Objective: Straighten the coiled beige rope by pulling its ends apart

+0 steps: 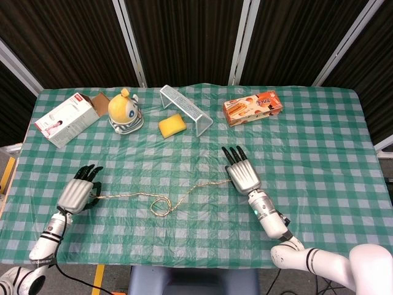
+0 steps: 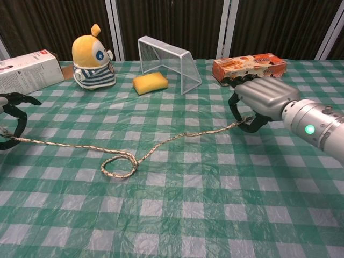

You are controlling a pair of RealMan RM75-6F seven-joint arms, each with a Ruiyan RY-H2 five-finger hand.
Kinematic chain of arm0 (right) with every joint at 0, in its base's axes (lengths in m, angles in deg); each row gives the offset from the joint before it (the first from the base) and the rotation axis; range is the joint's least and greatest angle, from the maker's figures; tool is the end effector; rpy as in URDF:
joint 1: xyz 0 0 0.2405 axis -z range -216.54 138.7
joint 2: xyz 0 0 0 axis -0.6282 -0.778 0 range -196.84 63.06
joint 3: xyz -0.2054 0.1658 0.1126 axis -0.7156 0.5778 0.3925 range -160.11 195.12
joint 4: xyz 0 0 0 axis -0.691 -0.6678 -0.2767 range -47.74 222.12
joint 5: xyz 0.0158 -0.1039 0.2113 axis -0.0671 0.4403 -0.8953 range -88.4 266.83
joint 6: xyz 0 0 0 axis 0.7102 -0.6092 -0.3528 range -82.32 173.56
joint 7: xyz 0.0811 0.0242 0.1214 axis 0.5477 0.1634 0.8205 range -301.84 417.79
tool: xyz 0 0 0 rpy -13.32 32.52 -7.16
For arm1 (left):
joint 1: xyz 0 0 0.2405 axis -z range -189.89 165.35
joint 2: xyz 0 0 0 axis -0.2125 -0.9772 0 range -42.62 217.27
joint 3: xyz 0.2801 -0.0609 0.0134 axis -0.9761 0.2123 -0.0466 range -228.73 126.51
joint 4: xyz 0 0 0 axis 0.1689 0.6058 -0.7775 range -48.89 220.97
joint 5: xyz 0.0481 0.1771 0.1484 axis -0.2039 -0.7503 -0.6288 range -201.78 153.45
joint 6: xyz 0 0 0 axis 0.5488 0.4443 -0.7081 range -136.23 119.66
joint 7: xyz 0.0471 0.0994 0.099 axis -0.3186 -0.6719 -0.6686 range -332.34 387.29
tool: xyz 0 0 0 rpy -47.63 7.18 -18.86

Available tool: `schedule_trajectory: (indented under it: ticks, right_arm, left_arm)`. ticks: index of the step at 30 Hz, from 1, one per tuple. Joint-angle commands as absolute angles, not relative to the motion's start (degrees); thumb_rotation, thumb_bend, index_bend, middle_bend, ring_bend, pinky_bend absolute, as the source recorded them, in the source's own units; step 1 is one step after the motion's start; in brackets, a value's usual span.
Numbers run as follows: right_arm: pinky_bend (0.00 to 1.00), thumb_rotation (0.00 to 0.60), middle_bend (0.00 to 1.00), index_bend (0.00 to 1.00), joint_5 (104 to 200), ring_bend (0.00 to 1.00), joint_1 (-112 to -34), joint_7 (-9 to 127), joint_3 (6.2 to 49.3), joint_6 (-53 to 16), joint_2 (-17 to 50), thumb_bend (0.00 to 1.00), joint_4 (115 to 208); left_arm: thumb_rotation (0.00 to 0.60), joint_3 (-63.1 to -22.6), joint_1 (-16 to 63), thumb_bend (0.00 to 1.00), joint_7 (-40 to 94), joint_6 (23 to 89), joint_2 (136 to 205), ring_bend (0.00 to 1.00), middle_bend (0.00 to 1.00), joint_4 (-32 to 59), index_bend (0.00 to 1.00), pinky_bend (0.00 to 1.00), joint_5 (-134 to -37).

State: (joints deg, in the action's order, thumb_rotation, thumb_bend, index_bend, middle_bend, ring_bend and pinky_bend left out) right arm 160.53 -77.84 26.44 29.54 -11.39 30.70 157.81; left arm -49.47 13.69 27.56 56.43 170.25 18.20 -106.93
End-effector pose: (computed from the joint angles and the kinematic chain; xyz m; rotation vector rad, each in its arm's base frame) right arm -0.1954 -0.3821 -0.0687 1.8560 -0.6197 0.7721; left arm -0.3388 0.3212 0.0269 -1.7460 -0.8618 -0.7991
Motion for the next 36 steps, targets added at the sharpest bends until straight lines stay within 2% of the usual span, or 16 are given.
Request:
schedule_trajectory:
  ticks: [1,8,15,36]
  right_arm:
    - [0.00,0.600,0.06,0.79,160.2,0.00,-76.1,28.5,29.6,-13.1,27.4,0.49,160.0]
    - [0.00,0.600,0.06,0.79,159.4,0.00,-72.9,31.1,28.5,-15.3,22.0,0.49,161.8]
    - [0.00,0.600,0.07,0.79,157.2,0.00,-70.2,36.3,28.0,-15.0,19.0,0.49,159.5]
    - [0.00,0.600,0.07,0.79,156.8,0.00,-66.7,45.0,26.3,-13.6,17.9,0.49,150.7]
  left_arm:
    - [0.600,-49.3,13.1,0.42,29.0,57.3,169.3,0.00,0.10,18.8,0.65,0.11,-106.9]
    - [0.600,-49.4,12.1,0.42,31.2,57.6,168.5,0.00,0.10,21.1,0.65,0.11,-106.6]
    - [0.600,-48.6,11.9,0.42,33.0,56.2,169.3,0.00,0.10,24.5,0.65,0.11,-104.8]
    - [0.600,-48.1,12.5,0.42,35.7,50.2,172.5,0.01,0.11,32.7,0.66,0.11,-102.3]
